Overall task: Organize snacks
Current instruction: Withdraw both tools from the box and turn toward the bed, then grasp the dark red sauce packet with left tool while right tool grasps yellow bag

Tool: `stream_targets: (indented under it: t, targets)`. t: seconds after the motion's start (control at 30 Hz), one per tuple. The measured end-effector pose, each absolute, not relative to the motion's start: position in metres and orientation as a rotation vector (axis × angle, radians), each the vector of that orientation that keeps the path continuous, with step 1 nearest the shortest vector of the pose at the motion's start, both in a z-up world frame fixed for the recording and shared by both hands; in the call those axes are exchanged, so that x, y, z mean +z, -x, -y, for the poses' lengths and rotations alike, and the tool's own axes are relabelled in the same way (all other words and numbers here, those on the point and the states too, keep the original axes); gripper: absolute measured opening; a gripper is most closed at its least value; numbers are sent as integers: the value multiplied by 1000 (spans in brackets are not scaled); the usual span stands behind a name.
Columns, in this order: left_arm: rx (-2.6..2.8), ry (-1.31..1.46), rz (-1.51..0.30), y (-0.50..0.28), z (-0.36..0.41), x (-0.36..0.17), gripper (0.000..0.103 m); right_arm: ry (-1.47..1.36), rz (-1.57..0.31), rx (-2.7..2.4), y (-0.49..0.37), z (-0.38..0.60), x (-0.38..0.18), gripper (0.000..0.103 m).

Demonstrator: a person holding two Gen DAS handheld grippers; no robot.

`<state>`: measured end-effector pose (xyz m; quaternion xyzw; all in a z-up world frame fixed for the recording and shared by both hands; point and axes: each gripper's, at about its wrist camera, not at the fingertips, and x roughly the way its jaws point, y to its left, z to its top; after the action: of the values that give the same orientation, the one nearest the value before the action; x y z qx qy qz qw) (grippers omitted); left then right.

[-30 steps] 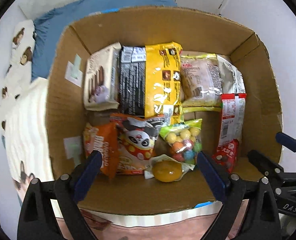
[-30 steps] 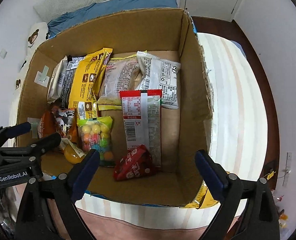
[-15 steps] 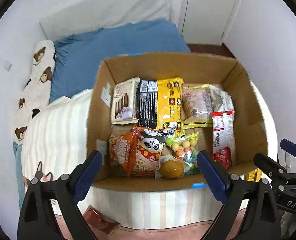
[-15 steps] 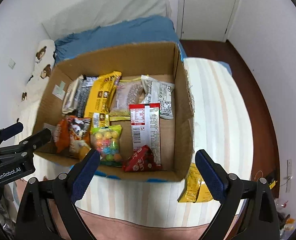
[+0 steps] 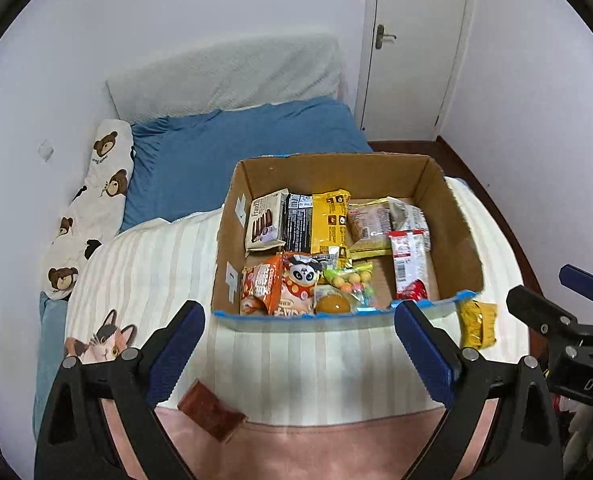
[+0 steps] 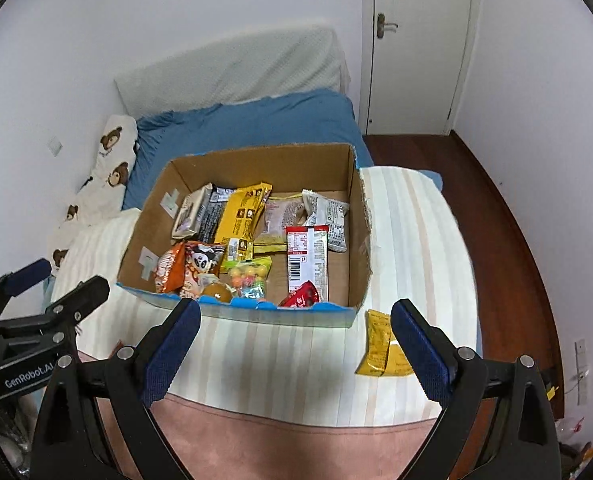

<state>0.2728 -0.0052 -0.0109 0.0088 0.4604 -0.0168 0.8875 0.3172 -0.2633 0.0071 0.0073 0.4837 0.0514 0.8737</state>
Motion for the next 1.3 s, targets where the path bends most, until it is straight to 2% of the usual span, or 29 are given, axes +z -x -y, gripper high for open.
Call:
stream_targets:
  t: [0.47,0.57,0.87,1.1,1.17,1.2,1.23,1.3]
  targets:
    - [-41,15,-889,-224,9,11,97,-120,-945,151,-268,278,35,102]
    - [-40,47,-917,-229,5,-4,103,-163,-961,124,-274,295,21,102]
    - [99,172,-1120,-249,-19,-103,103,-284,-1200,-50,-331,375,-108,102]
    - [209,259,-1250,-243,-44,-159,103,-204,-1317,-113,-370,385,-192,102]
    - [250,311,-1285,-238,-60,-173,103,-184,-1349,-134,-377,383,-212,97]
    - [270,337,-1297,-235,-67,-177,103,-189,-1366,-141,-376,382,-220,80]
    - [290,363,-1305,-232,-75,-181,103,-199,-1381,-145,-374,381,-227,71]
    - [333,405,-1318,-224,-94,-187,103,-188,-1368,-134,-364,371,-232,71]
